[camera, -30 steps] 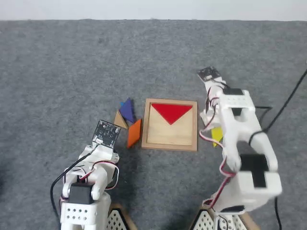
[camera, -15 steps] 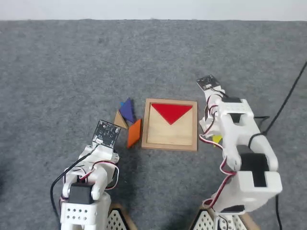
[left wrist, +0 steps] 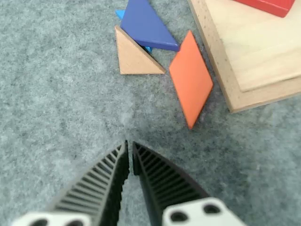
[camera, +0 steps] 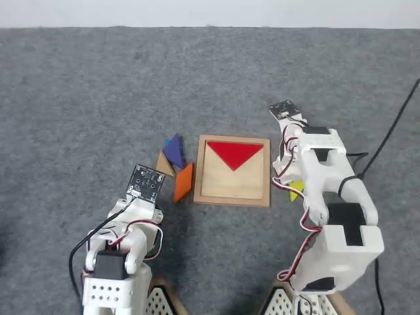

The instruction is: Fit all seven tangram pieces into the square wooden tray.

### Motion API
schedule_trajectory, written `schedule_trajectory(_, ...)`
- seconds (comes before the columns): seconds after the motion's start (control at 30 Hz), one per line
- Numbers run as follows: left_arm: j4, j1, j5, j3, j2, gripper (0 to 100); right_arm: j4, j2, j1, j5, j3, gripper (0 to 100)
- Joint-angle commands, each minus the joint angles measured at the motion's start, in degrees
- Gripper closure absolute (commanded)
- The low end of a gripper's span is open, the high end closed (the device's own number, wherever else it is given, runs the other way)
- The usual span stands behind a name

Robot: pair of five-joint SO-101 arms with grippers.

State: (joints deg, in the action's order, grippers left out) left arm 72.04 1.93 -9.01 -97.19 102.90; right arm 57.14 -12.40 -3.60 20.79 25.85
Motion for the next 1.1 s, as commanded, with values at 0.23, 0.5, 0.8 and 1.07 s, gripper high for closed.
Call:
schedule_trajectory(0.23, 0.2, 0.2, 0.4, 0.7, 1.0, 98, 0.5, 0.7, 0.7, -4.1, -1.7, 75.8)
schedule_trajectory(0.5, 0.2, 0.2, 0.4, 0.7, 1.0, 98, 3.0, 12.3, 0.2, -6.9, 0.5, 75.8)
schedule_trajectory(0.8, 0.2, 0.2, 0.4, 0.7, 1.0, 98, 3.2, 17.7, -3.9, -7.3, 4.5, 75.3)
schedule_trajectory(1.07, 0.2, 0.2, 0.4, 0.7, 1.0, 98, 4.5, 17.7, -4.8, -7.5, 6.6, 61.6)
